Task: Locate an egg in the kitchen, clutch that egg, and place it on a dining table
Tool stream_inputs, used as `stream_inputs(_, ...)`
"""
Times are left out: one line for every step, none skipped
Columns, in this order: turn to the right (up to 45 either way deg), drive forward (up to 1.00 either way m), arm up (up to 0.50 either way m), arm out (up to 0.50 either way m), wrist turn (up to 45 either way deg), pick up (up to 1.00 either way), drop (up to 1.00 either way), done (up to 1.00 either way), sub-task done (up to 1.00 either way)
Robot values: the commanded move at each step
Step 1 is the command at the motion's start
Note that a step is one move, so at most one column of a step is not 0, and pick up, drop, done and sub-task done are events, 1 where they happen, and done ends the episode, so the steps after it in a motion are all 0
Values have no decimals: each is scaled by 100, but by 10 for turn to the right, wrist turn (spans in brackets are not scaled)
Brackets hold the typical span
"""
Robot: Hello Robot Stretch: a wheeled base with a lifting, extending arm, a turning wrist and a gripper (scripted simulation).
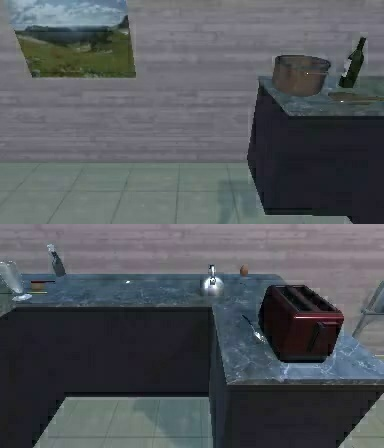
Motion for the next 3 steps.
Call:
stream_inputs(-450, 0, 0, 0, 0, 0, 0, 0, 0)
stream_inputs(-450, 0, 0, 0, 0, 0, 0, 0, 0)
stream_inputs(-450, 0, 0, 0, 0, 0, 0, 0, 0)
